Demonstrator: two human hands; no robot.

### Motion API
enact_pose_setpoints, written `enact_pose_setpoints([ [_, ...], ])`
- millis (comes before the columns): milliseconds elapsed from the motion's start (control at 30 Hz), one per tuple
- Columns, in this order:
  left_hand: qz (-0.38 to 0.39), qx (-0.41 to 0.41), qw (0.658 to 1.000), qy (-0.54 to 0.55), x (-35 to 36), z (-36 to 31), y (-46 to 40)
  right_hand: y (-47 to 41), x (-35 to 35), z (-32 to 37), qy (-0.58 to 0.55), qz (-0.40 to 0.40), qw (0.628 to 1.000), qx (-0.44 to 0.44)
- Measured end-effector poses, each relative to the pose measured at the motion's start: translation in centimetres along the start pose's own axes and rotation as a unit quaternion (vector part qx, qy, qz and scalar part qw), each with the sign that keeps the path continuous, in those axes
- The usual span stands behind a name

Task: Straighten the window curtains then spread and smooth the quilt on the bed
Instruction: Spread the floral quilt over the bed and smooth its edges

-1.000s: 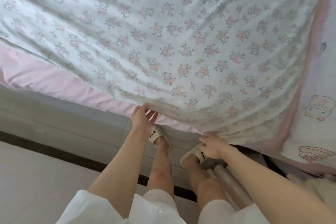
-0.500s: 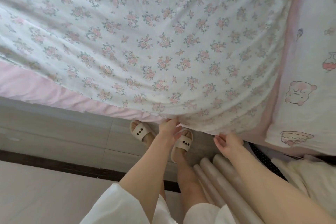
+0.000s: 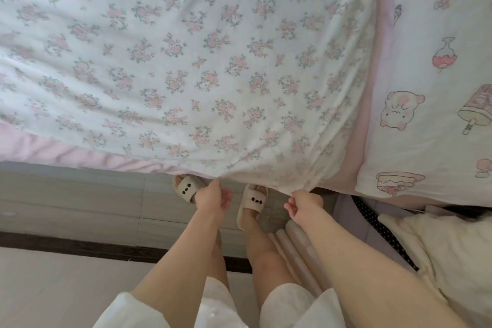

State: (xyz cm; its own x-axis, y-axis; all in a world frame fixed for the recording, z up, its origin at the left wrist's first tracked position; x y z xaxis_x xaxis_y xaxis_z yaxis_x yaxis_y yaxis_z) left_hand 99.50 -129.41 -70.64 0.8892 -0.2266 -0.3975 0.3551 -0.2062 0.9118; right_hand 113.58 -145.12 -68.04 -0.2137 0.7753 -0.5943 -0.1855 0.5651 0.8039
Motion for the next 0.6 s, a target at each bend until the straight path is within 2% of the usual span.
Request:
enact_pose_setpoints([
  [167, 0.125, -0.009, 0.980, 0.155, 3.0, -1.5, 3.3, 1.7, 0.6, 1.3, -0.123, 0.094, 0.985, 0.079],
  [233, 0.155, -0.015, 0.970, 0.185, 3.9, -2.4, 4.4, 2.2, 0.8, 2.0, -0.152, 0.138, 0.974, 0.098],
  [400, 0.121, 0.000, 0.977, 0.178, 4.7, -3.4, 5.5, 4.1, 2.6, 2.7, -0.205, 0.243, 0.935, 0.158],
  [467, 0.134, 0.006, 0.977, 0.168, 4.2, -3.4, 5.6, 4.7, 3.0, 3.1, -0.260, 0.263, 0.915, 0.159],
  [600, 0.305, 0.008, 0.938, 0.167, 3.1, -3.9, 6.2, 4.8, 2.6, 4.0, -0.366, 0.239, 0.892, 0.118],
])
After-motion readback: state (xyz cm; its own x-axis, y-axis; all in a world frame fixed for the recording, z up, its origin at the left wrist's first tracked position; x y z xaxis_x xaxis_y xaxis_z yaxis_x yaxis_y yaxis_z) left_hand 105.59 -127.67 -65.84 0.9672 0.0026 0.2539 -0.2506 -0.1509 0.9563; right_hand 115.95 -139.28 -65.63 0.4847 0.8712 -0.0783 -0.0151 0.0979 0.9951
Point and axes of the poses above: each hand's wrist, its own y-axis away from the middle knuckle, its own x-axis out of the palm, z = x × y, the point moved 4 cm from there along -y, towards the middle knuckle, and after that the axes turned 9 degrees about -z, right-handed, at the moved point
